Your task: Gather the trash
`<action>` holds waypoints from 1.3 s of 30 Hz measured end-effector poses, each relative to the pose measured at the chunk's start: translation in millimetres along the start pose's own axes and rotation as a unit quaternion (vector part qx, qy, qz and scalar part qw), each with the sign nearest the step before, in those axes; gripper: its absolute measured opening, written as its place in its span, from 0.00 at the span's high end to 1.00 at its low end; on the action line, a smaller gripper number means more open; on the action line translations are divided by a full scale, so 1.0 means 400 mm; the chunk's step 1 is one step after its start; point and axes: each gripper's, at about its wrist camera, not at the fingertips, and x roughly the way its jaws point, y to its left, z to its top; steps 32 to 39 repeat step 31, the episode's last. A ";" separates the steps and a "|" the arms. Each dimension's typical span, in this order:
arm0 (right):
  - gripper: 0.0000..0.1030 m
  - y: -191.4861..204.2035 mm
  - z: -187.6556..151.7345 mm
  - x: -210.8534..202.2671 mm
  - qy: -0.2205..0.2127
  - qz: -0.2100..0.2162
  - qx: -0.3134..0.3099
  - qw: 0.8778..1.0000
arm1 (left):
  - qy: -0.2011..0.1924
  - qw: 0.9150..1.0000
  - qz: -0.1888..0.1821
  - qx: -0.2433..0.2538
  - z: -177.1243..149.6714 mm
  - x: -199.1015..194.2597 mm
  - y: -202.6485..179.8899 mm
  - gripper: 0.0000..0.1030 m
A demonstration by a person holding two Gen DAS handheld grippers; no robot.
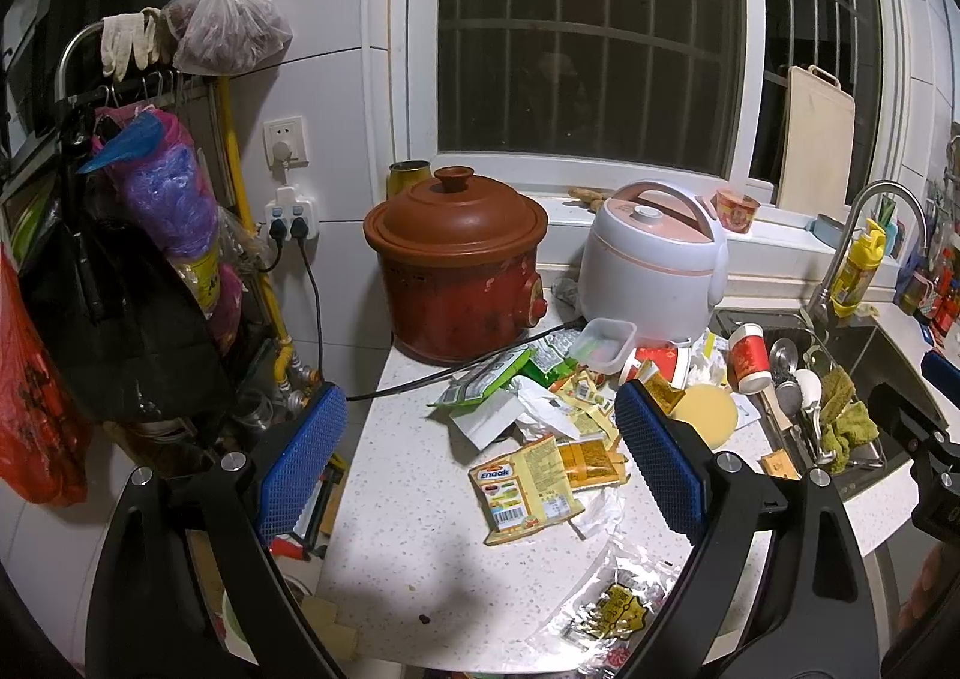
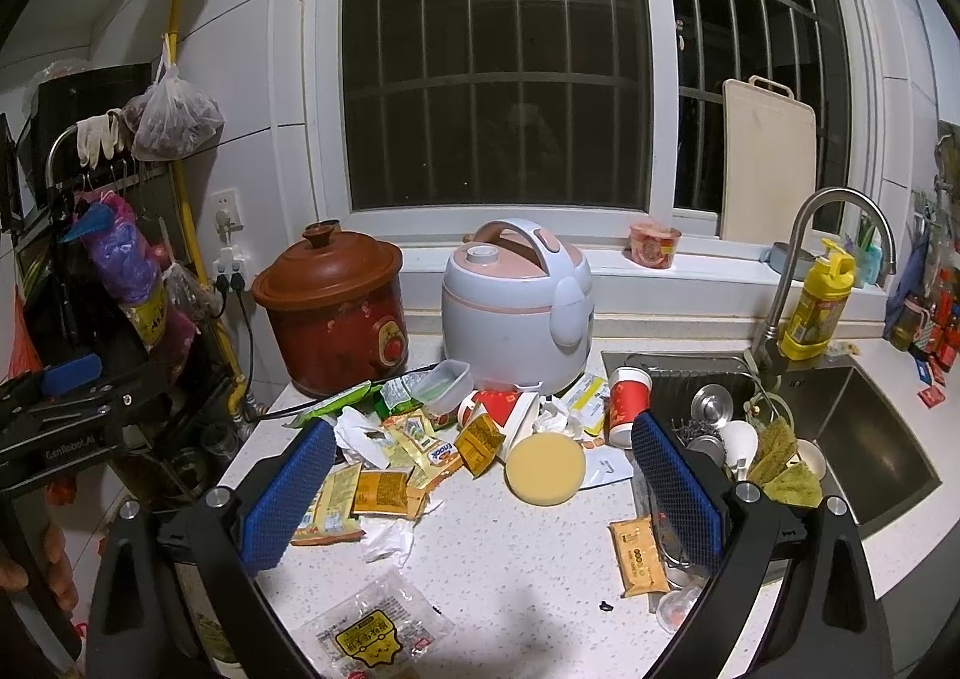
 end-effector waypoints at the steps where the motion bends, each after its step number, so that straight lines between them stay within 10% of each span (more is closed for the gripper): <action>1: 0.05 0.000 0.000 -0.001 0.000 -0.001 0.001 1.000 | 0.000 1.000 0.000 0.000 0.001 0.001 -0.001 0.14; 39: 0.05 -0.004 -0.023 0.012 0.012 0.003 0.005 1.000 | 0.006 1.000 -0.013 0.000 -0.012 0.003 0.018 0.14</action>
